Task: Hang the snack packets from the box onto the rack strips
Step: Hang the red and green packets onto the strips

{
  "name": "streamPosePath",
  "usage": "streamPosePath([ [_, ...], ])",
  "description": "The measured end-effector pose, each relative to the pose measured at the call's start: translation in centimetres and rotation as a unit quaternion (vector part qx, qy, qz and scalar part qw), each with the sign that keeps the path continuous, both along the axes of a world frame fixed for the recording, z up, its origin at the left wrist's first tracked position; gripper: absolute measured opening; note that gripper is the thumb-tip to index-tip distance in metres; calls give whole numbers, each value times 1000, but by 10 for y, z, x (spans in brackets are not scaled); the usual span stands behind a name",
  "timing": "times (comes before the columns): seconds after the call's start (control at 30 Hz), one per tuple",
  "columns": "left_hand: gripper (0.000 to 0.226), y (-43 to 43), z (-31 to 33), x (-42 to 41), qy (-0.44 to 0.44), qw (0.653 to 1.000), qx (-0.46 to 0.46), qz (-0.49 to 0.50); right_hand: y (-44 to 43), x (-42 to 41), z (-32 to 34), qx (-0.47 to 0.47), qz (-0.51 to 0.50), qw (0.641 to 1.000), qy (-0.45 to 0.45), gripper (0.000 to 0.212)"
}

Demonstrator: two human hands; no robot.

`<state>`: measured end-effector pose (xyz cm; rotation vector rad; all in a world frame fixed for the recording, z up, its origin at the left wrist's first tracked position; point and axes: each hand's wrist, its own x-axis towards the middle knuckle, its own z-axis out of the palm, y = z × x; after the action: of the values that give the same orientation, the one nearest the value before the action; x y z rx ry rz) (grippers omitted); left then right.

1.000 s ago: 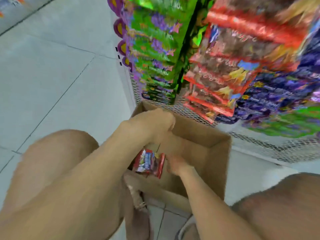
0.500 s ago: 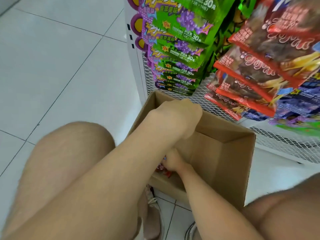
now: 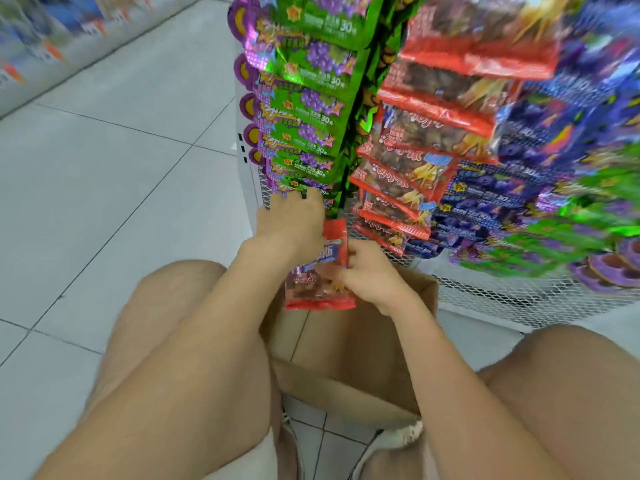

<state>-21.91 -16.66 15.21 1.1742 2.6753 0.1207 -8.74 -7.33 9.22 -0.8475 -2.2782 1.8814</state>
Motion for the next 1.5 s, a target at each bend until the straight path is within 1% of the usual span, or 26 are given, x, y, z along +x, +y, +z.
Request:
streamPosePath([
  [0.07, 37, -7, 7, 0, -62, 993, 100, 21, 0, 16, 28, 25, -26, 999, 31, 26],
  [0.17, 17, -13, 21, 10, -165, 951, 260, 27, 3, 43, 63, 78, -43, 995, 54, 22],
  [0.2, 19, -15, 28, 15, -198, 931, 305, 30, 5, 52, 75, 90, -48, 993, 59, 24],
  [0.27, 38, -18, 43, 25, -279, 883, 375, 46, 9, 66, 100, 111, -46, 990, 79, 28],
  [0.3, 42, -19, 55, 31, -331, 851, 404, 55, 11, 71, 113, 117, -47, 988, 91, 28],
  [0.37, 33, -19, 83, 42, -427, 792, 434, 38, 12, 79, 145, 134, -55, 981, 128, 27],
  [0.43, 33, -16, 117, 53, -461, 758, 462, 0, 10, 80, 180, 159, -71, 967, 186, 21],
  [0.5, 34, -8, 154, 61, -467, 726, 505, -13, 7, 79, 217, 194, -91, 944, 249, 2],
  [0.57, 30, 4, 194, 66, -453, 699, 553, -21, 9, 74, 252, 256, -136, 911, 295, 19],
  [0.63, 25, 15, 236, 70, -411, 693, 591, -42, 18, 67, 289, 323, -189, 869, 325, 28],
  [0.7, 21, 27, 274, 68, -355, 691, 627, -57, 34, 57, 325, 356, -230, 834, 354, 25],
  [0.73, 21, 33, 293, 67, -315, 690, 648, -62, 39, 52, 344, 360, -246, 820, 370, 22],
  [0.8, 18, 50, 324, 57, -201, 696, 684, -81, 50, 41, 380, 375, -269, 792, 400, 20],
  [0.87, 8, 64, 354, 46, -109, 700, 699, -96, 59, 30, 411, 397, -273, 771, 416, 18],
  [0.9, 8, 71, 369, 42, -84, 701, 701, -101, 63, 24, 426, 404, -275, 766, 418, 17],
  [0.93, 14, 78, 382, 37, -76, 701, 702, -100, 66, 18, 439, 408, -279, 763, 416, 18],
  [0.97, 20, 85, 395, 34, -83, 704, 699, -93, 69, 11, 450, 408, -286, 763, 413, 20],
  [1.03, 27, 96, 418, 32, -137, 711, 685, -75, 77, 0, 471, 406, -311, 762, 397, 32],
  [1.1, 20, 106, 432, 31, -200, 709, 672, -74, 82, -9, 487, 400, -337, 765, 376, 40],
  [1.17, 12, 110, 440, 32, -247, 692, 675, -66, 87, -17, 499, 388, -361, 769, 358, 41],
  [1.27, 12, 114, 445, 31, -299, 652, 695, -42, 92, -26, 508, 389, -377, 761, 358, 33],
  [1.33, 18, 115, 446, 30, -332, 631, 700, -17, 93, -31, 512, 383, -371, 762, 368, 29],
  [1.37, 26, 117, 447, 28, -356, 618, 701, -6, 93, -32, 514, 377, -372, 763, 371, 28],
  [1.4, 39, 118, 449, 28, -381, 606, 698, 5, 93, -33, 516, 366, -379, 763, 375, 31],
  [1.43, 59, 118, 451, 28, -406, 598, 691, 18, 94, -34, 517, 350, -389, 763, 379, 37],
  [1.5, 96, 119, 453, 24, -443, 602, 664, 35, 95, -35, 520, 323, -404, 766, 382, 46],
])
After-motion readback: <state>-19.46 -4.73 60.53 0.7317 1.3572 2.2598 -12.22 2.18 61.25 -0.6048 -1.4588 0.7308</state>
